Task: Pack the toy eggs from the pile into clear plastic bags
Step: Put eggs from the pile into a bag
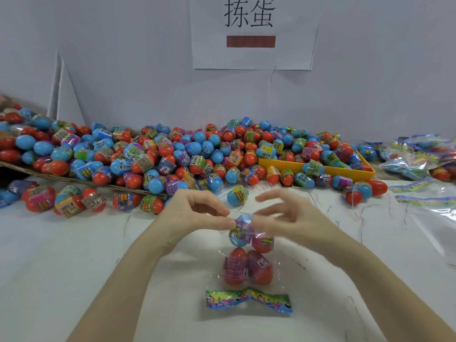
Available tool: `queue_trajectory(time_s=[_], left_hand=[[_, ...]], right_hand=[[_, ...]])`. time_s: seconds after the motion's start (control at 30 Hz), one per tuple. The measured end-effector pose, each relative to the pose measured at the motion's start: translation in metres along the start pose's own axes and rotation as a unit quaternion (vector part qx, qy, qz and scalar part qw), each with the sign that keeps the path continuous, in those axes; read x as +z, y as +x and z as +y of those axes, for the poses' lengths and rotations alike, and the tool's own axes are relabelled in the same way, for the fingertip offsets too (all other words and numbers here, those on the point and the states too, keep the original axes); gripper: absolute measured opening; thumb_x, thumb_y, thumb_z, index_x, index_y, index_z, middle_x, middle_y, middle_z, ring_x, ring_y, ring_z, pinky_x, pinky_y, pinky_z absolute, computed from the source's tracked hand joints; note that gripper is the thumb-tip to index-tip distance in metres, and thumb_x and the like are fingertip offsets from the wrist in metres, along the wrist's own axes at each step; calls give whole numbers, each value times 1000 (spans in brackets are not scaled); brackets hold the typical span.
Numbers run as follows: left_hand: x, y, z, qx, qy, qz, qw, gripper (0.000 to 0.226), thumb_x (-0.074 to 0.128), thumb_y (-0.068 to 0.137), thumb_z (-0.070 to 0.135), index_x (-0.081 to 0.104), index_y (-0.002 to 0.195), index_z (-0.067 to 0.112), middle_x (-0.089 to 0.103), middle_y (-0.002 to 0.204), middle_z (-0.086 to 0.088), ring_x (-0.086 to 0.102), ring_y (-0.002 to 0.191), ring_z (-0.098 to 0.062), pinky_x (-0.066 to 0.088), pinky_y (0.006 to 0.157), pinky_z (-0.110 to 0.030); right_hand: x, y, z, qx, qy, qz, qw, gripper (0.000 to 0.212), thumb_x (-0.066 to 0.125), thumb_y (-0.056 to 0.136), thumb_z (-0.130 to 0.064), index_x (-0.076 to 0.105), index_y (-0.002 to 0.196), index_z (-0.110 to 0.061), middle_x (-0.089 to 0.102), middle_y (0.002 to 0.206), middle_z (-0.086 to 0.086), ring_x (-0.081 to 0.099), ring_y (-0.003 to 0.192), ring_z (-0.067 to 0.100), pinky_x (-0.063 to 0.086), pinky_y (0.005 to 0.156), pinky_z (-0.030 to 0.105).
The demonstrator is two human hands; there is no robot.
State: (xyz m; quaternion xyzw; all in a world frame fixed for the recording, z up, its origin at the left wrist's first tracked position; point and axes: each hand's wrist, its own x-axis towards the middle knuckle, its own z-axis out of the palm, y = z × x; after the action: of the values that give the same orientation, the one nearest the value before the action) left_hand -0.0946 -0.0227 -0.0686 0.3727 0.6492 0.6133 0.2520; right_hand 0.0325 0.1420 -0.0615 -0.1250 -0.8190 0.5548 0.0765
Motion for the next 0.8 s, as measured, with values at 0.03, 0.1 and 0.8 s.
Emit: queue_trajectory(time_s=[0.03,0.1,0.8], left_hand=[[0,0,0,2,1,1,1000,15,80,42,19,71,54,17,64,58,4,60,56,-6,48,56,-14],[-1,0,0,4,17,0,1000,17,82,43,20,71,57,19,64,60,5,60,59,-6,48,59,-15],[5,-1,-1,-54,-79,-18,995,9,77,55,16,76,64,13,72,66,-5,68,57,-10,51,50,-16]], right_hand=[[6,0,2,18,-26,-25,999,64,78,38,-59,60,96,-38,70,86,-4,67,69,2,49,57,12],[10,0,2,39,-16,-30,999,56,82,39,-47,63,91,-37,70,80,3,65,62,4,51,54,16],[-6,0,8,-35,219,-82,972,32,62,72,-24,69,102,-16,71,97,12,67,85,17,53,70,21]])
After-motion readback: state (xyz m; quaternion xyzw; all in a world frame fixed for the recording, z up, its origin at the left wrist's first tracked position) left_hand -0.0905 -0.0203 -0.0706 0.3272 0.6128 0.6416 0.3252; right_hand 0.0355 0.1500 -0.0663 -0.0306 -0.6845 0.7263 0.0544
